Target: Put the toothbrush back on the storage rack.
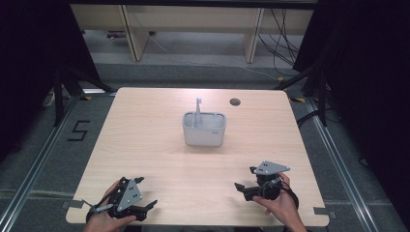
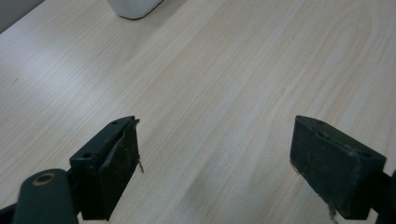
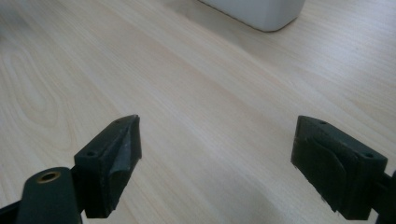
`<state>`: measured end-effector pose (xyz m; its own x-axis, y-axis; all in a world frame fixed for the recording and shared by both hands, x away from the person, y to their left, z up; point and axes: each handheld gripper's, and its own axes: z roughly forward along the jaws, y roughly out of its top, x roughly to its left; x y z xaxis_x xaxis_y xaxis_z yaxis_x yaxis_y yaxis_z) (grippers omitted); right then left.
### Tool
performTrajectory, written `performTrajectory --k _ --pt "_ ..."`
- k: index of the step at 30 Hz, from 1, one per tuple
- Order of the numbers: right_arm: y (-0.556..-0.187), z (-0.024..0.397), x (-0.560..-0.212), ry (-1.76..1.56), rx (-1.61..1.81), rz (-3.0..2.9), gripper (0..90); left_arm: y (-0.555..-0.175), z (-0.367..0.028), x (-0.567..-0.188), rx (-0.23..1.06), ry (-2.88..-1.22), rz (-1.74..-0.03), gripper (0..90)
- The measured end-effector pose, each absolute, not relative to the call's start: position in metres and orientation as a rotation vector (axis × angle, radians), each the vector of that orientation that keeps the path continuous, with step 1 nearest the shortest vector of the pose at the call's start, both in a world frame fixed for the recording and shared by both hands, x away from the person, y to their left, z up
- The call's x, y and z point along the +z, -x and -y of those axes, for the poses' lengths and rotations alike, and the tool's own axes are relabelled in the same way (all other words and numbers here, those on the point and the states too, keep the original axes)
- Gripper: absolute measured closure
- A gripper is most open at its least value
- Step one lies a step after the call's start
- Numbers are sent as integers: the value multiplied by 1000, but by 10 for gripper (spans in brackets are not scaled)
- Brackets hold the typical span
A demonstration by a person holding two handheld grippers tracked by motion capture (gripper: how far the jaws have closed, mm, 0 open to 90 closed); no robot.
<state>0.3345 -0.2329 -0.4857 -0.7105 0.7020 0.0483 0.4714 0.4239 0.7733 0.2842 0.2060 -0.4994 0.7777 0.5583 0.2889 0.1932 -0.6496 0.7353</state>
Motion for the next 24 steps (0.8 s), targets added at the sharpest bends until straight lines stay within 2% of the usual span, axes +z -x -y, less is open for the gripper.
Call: performTrajectory --k 24 --pt "-316 245 -491 -1013 1045 -2398 163 -284 -206 -500 668 -2249 -564 151"
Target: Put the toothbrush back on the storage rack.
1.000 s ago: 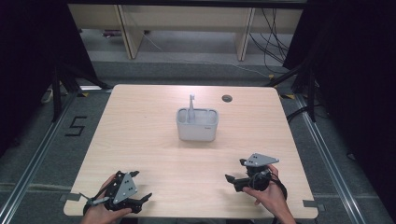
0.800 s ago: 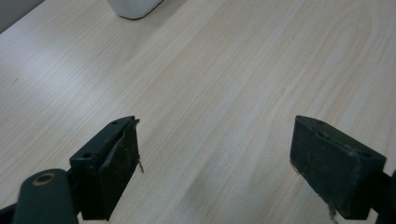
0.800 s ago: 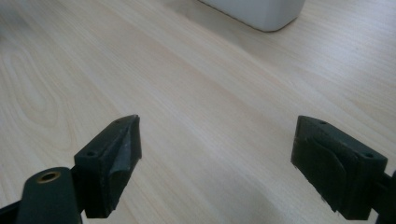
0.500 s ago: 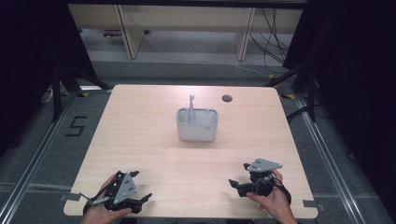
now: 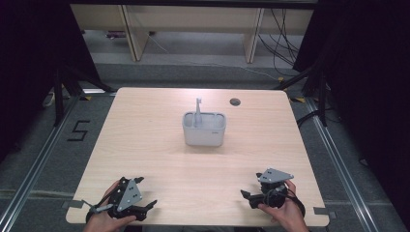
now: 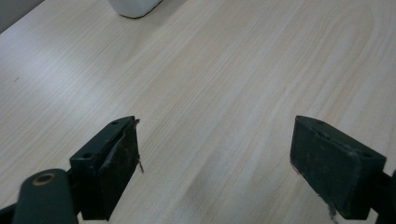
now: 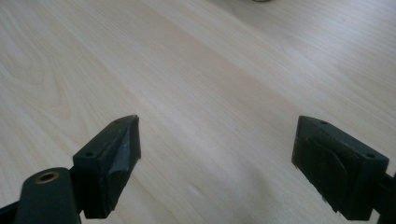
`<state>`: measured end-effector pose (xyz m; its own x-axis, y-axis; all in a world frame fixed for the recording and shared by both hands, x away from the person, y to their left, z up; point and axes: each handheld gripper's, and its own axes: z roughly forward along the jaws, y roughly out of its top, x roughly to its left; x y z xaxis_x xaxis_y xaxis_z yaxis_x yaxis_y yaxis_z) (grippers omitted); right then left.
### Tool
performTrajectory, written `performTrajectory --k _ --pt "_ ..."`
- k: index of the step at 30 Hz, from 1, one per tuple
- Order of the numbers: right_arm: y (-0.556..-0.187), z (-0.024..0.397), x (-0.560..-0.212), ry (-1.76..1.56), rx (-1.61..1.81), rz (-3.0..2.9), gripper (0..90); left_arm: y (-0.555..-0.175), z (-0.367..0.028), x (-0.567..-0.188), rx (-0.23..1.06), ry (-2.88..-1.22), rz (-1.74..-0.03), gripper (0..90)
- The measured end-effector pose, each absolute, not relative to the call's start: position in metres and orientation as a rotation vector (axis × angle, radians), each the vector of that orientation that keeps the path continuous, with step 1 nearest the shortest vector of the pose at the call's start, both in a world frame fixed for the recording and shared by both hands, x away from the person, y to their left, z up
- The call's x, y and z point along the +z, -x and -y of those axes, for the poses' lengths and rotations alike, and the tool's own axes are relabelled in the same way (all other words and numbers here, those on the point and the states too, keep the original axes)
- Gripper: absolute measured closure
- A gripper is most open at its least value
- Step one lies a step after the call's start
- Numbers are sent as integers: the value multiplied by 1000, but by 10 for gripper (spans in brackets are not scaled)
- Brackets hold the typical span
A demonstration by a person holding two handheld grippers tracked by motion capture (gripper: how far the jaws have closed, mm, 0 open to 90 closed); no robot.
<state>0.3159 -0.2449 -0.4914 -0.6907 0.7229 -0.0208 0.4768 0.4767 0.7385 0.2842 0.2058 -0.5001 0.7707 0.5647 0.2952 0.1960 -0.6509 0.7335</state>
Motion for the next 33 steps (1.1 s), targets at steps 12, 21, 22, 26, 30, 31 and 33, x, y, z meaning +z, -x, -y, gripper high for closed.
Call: performTrajectory --k 12,21,22,26,30,31,33 --pt "-311 247 -496 -1000 1016 -2438 164 -284 -205 -500 691 -2252 -564 151" --pt "-310 246 -498 -984 1007 -2458 164 -283 -204 -501 680 -2240 -569 151" --pt "-310 246 -498 -984 1004 -2459 164 -284 -205 -501 690 -2252 -563 151" --pt "-310 246 -498 -989 1004 -2459 164 -283 -205 -501 683 -2242 -570 151" --pt "-310 246 -498 -995 1005 -2454 164 -283 -205 -501 681 -2241 -569 151" --pt "-310 246 -498 -996 1005 -2454 164 -284 -205 -501 690 -2243 -569 151" --pt "-310 246 -498 -997 999 -2451 164 -284 -205 -500 695 -2251 -565 151"
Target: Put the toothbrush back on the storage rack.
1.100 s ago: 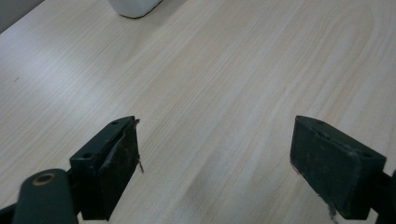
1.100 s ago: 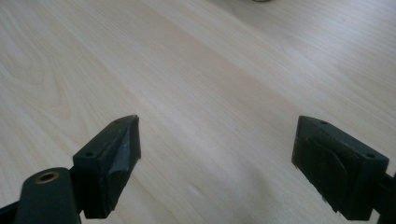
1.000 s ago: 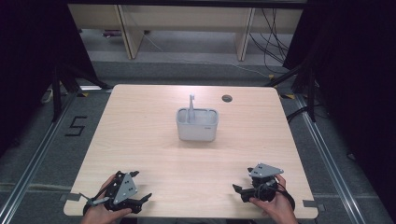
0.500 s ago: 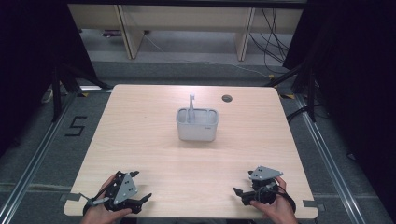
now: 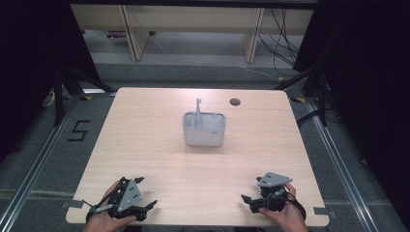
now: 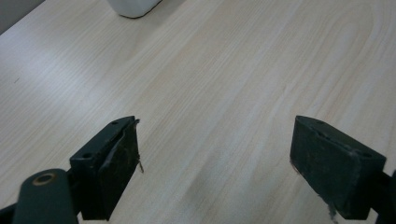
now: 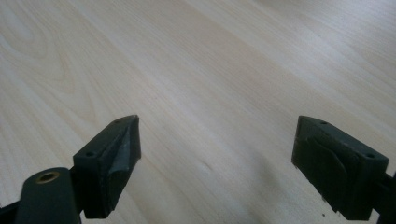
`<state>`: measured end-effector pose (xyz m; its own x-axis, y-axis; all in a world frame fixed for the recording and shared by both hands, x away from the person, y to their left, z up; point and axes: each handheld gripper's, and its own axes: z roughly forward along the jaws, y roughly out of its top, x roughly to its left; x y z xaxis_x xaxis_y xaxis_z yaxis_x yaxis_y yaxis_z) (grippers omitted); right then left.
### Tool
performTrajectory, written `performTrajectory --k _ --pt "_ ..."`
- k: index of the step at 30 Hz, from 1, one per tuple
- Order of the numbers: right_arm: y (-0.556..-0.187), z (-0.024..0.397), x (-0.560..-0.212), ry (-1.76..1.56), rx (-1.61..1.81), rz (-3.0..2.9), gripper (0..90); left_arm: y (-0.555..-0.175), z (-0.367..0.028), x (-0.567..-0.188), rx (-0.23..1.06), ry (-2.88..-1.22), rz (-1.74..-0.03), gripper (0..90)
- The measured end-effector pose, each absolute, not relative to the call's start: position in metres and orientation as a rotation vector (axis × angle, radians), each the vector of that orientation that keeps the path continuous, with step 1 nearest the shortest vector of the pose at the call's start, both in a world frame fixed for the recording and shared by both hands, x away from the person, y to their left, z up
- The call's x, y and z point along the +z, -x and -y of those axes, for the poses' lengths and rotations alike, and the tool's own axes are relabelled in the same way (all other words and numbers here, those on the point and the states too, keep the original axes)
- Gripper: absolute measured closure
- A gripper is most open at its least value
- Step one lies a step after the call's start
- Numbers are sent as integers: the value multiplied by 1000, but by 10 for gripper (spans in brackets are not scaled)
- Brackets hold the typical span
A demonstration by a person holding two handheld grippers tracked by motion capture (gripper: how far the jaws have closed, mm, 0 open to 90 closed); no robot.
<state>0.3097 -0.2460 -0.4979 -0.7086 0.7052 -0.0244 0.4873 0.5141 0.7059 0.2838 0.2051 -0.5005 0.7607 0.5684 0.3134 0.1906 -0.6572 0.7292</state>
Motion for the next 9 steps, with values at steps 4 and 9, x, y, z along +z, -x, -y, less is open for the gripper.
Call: performTrajectory --k 4,9 --pt "-309 245 -498 -999 1000 -2449 164 -283 -205 -501 684 -2242 -569 151" --pt "-309 245 -498 -994 1002 -2458 164 -284 -205 -501 696 -2249 -567 151"
